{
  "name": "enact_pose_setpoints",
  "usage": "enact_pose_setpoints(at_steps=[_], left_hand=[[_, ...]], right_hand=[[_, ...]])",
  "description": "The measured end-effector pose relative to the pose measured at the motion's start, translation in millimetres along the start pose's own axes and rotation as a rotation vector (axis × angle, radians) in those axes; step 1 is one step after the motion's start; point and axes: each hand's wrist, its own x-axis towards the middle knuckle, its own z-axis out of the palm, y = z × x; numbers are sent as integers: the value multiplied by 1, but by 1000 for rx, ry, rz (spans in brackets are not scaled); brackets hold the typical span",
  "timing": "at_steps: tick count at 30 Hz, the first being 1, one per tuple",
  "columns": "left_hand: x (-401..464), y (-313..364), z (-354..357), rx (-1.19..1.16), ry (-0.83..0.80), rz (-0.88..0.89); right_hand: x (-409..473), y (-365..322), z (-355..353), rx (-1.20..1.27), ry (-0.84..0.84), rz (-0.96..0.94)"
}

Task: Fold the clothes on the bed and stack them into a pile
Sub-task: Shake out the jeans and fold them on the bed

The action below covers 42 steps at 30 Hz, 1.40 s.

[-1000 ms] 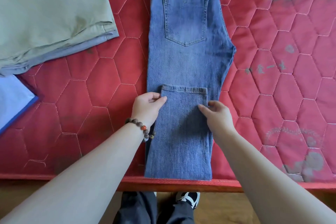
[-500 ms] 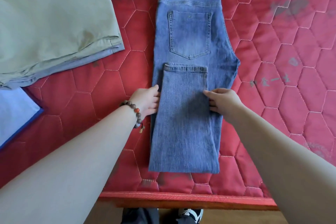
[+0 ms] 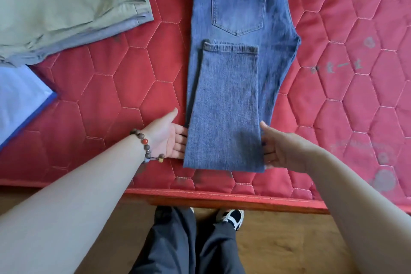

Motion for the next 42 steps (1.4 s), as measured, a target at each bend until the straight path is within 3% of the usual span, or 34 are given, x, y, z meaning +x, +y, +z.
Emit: enact_pose_setpoints(at_steps=[4,8,10,12,14,15,17,20,25,31,36,39,42], left_hand=[[-3,-28,4,-5,75,30],[-8,-40,27,170,363,252],[-10,-47,33,568,704,478],[-13,-54,45,873,1006,878],[-7,-62,64,1083,949,1180],[2,-67,72,1205,856,1212],[19,-77,81,1461,741,1108],[36,-85,69,1695,790,993],[49,-92,59,1736,851,1006],[35,-88,45,1625,908,939],[37,-18,53,1515,1012,1012],[53,47,71,1590,1035,1080],[71,95,74,1705,995,1038]], right_hand=[[-3,32,11,-28,24,-174],[-3,37,29,-171,299,-258],[-5,37,40,-419,626,-307],[-10,38,57,-608,970,-581],[-6,40,81,-796,1010,-941],[2,43,92,-915,940,-1041],[19,47,106,-1087,790,-1076],[39,55,106,-1184,748,-1019],[55,63,84,-1292,820,-970],[46,58,36,-1313,871,-928],[48,6,28,-1223,1002,-1015],[63,-50,44,-1289,974,-1096],[81,-93,48,-1283,902,-1015]])
